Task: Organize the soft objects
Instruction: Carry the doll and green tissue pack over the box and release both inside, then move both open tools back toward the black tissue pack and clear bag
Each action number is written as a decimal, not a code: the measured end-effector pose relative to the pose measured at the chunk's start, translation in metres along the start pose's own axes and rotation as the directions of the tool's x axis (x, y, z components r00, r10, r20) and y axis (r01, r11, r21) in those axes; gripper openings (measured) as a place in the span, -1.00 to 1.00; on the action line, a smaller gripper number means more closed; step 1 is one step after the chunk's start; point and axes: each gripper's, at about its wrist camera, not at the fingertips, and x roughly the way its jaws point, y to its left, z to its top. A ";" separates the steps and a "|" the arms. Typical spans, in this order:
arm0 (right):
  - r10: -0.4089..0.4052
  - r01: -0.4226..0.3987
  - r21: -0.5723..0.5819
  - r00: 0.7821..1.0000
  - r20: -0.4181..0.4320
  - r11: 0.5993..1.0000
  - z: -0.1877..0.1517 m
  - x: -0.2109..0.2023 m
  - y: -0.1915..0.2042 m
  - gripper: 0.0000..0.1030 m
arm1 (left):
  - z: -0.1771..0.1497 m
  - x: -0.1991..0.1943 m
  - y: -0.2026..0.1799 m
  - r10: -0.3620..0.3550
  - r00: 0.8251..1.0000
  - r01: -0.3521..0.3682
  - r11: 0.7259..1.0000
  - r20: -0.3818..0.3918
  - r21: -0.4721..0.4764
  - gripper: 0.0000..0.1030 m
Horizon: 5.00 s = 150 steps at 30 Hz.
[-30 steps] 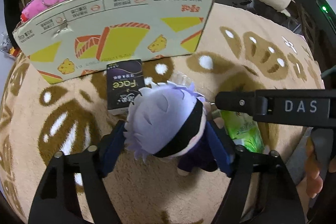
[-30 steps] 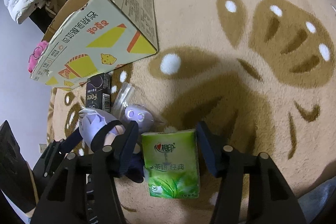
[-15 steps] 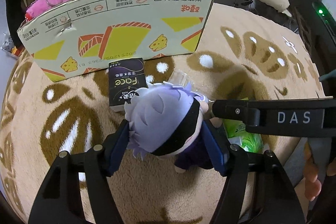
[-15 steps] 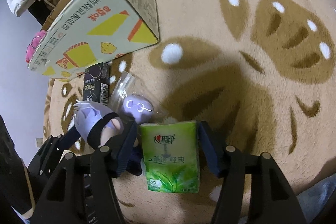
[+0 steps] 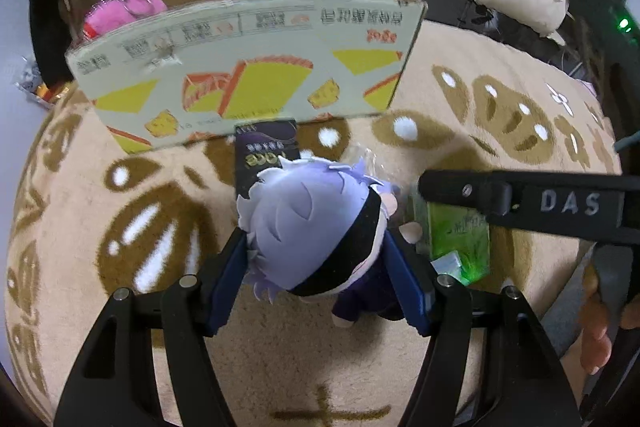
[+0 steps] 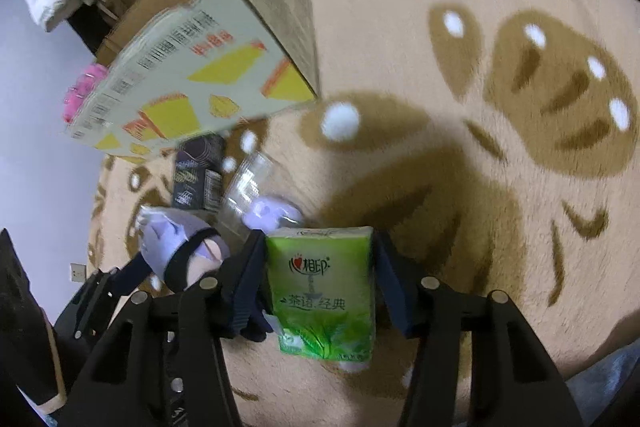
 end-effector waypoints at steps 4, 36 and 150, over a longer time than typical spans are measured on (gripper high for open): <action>0.018 -0.007 -0.077 0.989 0.144 0.997 0.002 -0.025 0.016 0.11 | 0.002 -0.015 0.002 0.020 0.998 -0.019 1.000 0.058 -0.007 0.29; 0.137 0.173 -0.353 0.700 0.701 0.919 0.014 -0.126 0.097 0.10 | 0.045 -0.116 0.036 0.293 0.821 -0.256 0.956 0.491 -0.142 0.30; 0.120 0.110 -0.343 0.804 0.583 0.933 0.012 -0.123 0.078 1.00 | 0.060 -0.108 0.059 0.196 0.914 -0.158 0.978 0.354 -0.133 0.89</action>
